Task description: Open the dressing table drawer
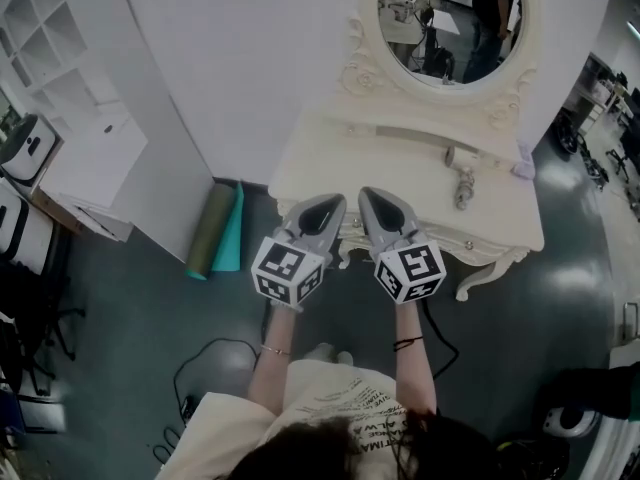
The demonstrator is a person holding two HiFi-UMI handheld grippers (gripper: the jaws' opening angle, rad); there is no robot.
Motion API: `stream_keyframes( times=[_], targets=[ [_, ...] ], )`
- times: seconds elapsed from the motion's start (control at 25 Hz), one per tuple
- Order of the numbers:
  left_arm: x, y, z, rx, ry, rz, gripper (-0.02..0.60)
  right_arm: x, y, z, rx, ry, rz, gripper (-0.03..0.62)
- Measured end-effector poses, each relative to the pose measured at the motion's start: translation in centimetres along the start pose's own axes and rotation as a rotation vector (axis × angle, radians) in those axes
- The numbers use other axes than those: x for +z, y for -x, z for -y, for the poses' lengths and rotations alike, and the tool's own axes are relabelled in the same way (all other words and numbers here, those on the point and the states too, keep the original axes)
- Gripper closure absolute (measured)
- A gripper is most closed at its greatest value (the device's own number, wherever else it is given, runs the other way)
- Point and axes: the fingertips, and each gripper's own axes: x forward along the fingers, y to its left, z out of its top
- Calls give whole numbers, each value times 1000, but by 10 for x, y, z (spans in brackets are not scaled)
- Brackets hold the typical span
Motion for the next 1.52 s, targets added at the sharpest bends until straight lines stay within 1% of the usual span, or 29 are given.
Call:
stream_keyframes(
  times=[0.16,0.32,0.48,0.64,0.96,1.24,1.52],
  targets=[
    [-13,-7,-5,9,17,-24,594,-13,-6,5,8,-21,-20,591],
    [-24,-15,-18,20,33,-40,594,-27,-20,13,16,-37,-50,591],
    [-34,-27,-39,20,42,-55,594,-41,-41,25,3,-55,-66,591],
    [-44,-45,-69,17,53,-65,594,-54,-72,39,-7,-56,-75,592],
    [-66,-82,-119,-20,82,-104,594,-75,-124,67,-48,-78,-99,592],
    [-85,-110,-149,-54,107,-131,594,-94,-157,87,-81,-102,-124,591],
    [-103,-126,-174,-93,132,-159,594,-113,-181,97,-129,-120,-146,592]
  ],
)
